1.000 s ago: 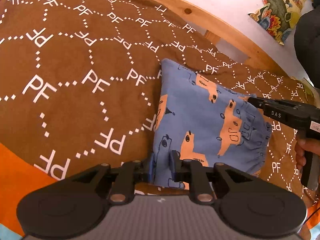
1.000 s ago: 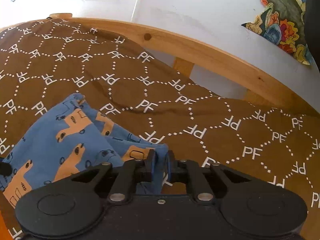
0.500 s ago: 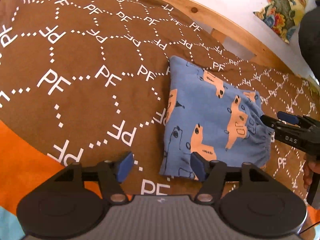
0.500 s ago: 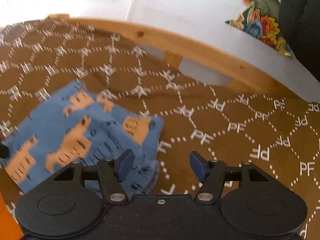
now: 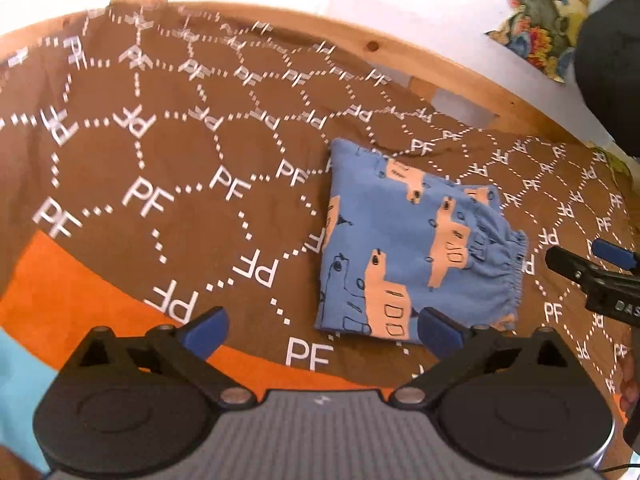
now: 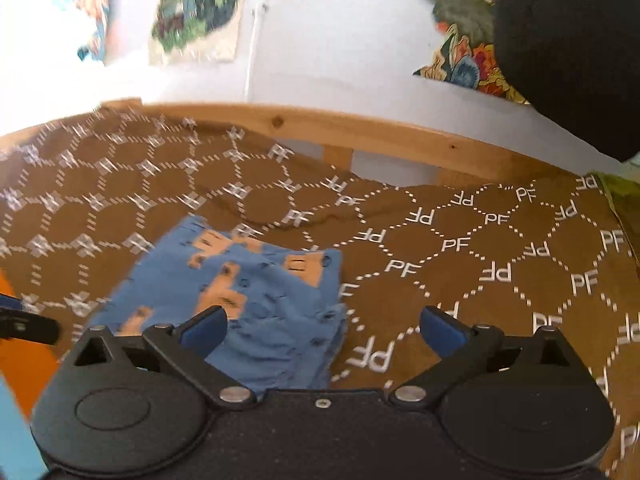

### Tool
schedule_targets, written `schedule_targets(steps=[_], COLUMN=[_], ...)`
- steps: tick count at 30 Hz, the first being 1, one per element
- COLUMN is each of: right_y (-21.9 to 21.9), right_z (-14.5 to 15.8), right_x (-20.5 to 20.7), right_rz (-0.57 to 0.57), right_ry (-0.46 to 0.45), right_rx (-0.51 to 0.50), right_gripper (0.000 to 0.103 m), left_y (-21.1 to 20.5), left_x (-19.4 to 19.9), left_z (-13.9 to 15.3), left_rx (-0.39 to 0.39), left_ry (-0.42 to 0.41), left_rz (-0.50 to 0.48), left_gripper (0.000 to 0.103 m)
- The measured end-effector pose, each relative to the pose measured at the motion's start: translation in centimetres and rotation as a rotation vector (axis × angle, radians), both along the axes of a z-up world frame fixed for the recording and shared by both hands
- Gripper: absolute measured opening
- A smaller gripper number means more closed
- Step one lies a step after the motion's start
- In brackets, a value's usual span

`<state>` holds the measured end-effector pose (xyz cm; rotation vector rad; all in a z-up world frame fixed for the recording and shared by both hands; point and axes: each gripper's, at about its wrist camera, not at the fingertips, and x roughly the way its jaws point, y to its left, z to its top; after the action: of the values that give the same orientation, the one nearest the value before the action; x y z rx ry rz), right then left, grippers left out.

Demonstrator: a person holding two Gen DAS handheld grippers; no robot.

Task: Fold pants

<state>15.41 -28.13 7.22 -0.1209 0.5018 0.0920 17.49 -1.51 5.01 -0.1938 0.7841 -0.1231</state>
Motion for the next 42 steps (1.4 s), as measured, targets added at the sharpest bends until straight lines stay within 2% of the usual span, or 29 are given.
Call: schedule_targets(steps=[11, 21, 25, 30, 42], right_y=[0.7, 0.2, 0.3, 0.1, 0.4], right_z=[2.4, 2.5, 1.8, 0.4, -2.3], right_x=[-6.7, -11.2, -13.1, -15.1, -16.0], right_rz=[-0.024, -0.096, -0.095, -0.087, -0.081], right_ry=[-0.085, -0.118, -0.100, -0.071, -0.044], right_rx=[0.083, 0.175, 0.182, 0.209, 0.234], right_gripper=[0.102, 0.102, 0.102, 0.102, 0.102], left_y=[-1.5, -2.4, -2.7, -3.3, -2.6], left_x=[-4.2, -8.0, -9.3, -10.9, -12.0], left_z=[2.6, 3.4, 2.9, 1.9, 0.0], left_rx=[0.049, 0.140, 0.118, 0.154, 0.168], left_ry=[-0.115, -0.228, -0.230, -0.239, -0.225], left_rz=[-0.014, -0.022, -0.034, -0.034, 0.006], left_gripper=[0.103, 0.103, 0.103, 0.103, 0.103])
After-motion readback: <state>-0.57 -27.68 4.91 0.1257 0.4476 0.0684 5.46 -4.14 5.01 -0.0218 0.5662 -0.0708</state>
